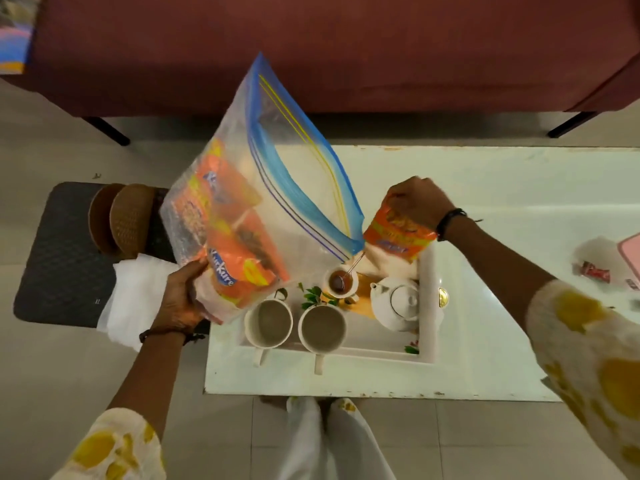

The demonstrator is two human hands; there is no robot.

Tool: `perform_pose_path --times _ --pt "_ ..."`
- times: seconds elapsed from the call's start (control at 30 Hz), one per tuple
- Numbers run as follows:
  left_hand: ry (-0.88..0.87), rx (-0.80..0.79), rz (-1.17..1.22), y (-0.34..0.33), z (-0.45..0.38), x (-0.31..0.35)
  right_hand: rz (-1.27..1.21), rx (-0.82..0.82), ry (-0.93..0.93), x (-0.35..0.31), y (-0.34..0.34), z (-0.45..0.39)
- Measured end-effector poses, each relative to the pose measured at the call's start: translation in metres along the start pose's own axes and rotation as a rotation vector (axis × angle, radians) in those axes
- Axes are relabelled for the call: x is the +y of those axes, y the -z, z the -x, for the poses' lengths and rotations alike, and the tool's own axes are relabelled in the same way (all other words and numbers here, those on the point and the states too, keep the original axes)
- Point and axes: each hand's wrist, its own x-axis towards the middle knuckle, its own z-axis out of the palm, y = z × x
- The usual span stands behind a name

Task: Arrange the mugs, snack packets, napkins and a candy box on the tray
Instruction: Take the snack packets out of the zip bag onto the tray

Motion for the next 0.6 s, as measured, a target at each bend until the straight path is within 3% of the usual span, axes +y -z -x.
perform_pose_path --times 0.17,0.3,0.4,0.53,0.6 --pt "0.077 0.001 -0.036 -0.014 -0.009 -0.023 0.142 -0.214 -0.002 -0.004 -0.035 -0.027" --pt "0.077 -0.04 -0.013 -0.014 -0.015 -0.031 0.17 -0.237 -0.015 0.003 -0.045 -0.037" --pt "0.045 -0.028 -0.055 -0.014 -0.014 -0.026 0.004 -0.057 -0.004 0.009 -0.039 -0.038" --pt "0.089 -0.014 -0.077 -0.02 -0.016 -0.021 -0.465 0.434 0.041 -0.006 0.001 -0.013" --pt "0.119 -0.048 -0.07 -0.026 -0.018 -0.022 -0.649 0.431 0.148 -0.029 0.023 0.012"
